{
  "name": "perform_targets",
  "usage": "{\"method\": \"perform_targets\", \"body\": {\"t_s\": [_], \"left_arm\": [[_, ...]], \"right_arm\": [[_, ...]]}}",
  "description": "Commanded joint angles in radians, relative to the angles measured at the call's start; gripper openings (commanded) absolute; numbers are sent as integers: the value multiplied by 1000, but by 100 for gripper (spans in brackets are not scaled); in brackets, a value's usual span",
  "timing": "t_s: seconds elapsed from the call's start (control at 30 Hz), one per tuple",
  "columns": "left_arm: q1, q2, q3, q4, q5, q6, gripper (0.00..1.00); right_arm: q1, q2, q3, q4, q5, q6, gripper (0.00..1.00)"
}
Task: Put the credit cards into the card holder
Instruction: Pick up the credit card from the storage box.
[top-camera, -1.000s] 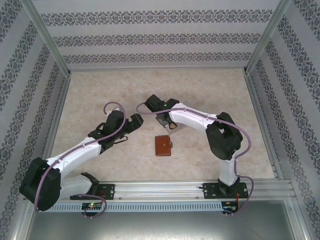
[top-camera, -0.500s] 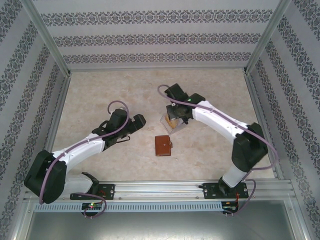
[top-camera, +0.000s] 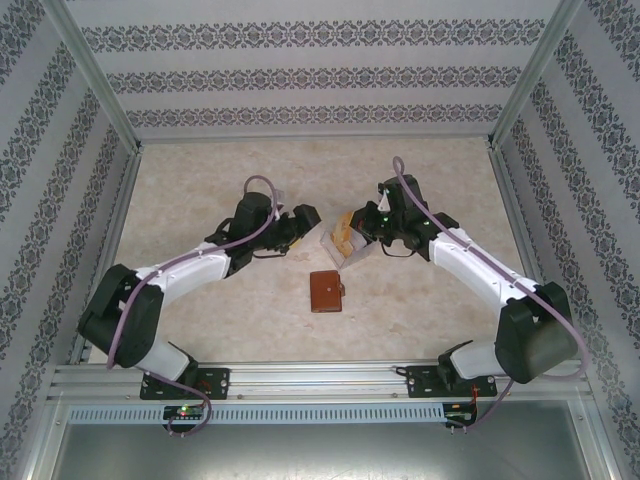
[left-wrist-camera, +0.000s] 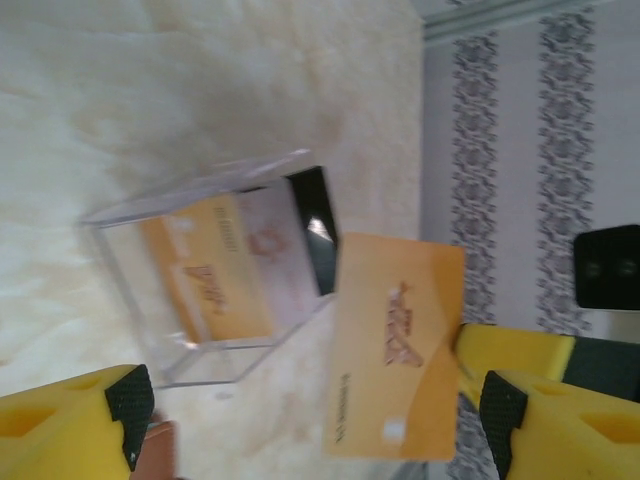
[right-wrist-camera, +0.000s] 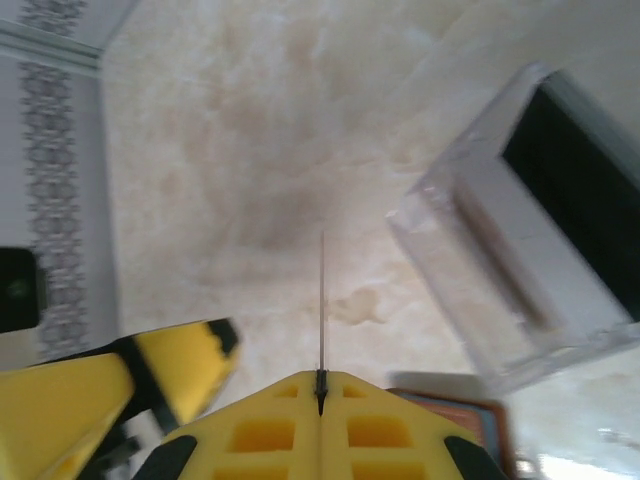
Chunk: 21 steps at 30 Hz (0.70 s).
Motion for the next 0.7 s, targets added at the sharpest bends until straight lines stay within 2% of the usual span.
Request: {"method": "perform_targets", "body": {"t_s": [0.0,0.1,0.37,0.67], "left_arm": [[9,58,43,187,148,-88,83],[12,98,72,212,196,-107,74],[34,46,56,222,194,-108,44],[35,-16,78,127,183,-47,14]], "right_arm": [[-22,-20,-18,158,-135,130,0],[-39,-8,-34,225,-182,184,0],[-64,15,-47,269,-227,221,0],[-65,28,-65,326,-255,260,0]]}}
